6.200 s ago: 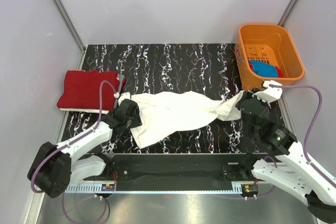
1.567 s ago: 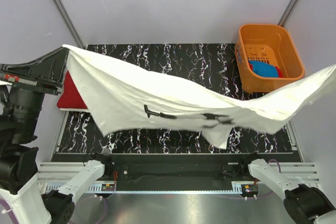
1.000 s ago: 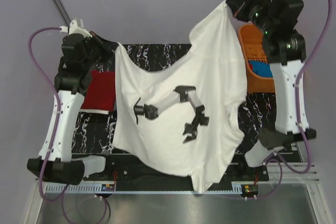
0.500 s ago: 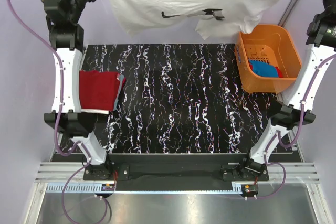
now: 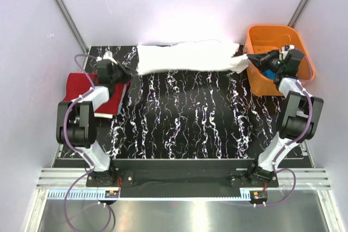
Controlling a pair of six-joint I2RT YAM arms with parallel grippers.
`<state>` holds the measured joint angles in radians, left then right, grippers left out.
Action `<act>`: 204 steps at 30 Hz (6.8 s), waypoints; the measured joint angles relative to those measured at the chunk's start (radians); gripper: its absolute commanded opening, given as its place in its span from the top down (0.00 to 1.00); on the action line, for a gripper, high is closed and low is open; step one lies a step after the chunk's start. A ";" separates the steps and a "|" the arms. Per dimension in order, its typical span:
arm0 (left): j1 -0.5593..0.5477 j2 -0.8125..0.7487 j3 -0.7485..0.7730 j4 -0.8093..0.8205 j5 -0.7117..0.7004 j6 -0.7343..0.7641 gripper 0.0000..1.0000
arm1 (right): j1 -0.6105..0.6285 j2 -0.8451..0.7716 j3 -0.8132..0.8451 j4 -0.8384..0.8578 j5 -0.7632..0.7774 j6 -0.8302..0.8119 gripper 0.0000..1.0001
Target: Fold and stack the t-shirts
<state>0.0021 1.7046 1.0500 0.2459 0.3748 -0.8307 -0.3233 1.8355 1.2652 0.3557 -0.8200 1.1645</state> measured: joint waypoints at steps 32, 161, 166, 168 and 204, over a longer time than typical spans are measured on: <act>-0.032 -1.427 -0.711 -0.522 -0.296 0.051 1.00 | 0.061 -1.549 -0.612 -0.892 0.533 -0.574 1.00; -0.031 -1.061 -0.773 -0.314 -0.236 0.092 1.00 | 0.087 -1.296 -0.671 -0.739 0.436 -0.592 1.00; -0.031 -1.172 -0.832 -0.388 -0.301 0.081 1.00 | 0.087 -1.389 -0.695 -0.828 0.475 -0.596 1.00; -0.031 -1.179 -0.837 -0.408 -0.320 0.077 1.00 | 0.087 -1.373 -0.694 -0.830 0.500 -0.597 1.00; -0.010 -0.261 -0.275 -0.190 -0.398 0.048 1.00 | 0.183 -0.354 -0.200 -0.563 0.681 -0.621 1.00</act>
<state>-0.0074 1.4441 0.7750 0.0555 -0.0235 -0.7822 -0.1402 1.4815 1.0653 -0.2077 -0.1394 0.5438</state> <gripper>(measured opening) 0.012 0.010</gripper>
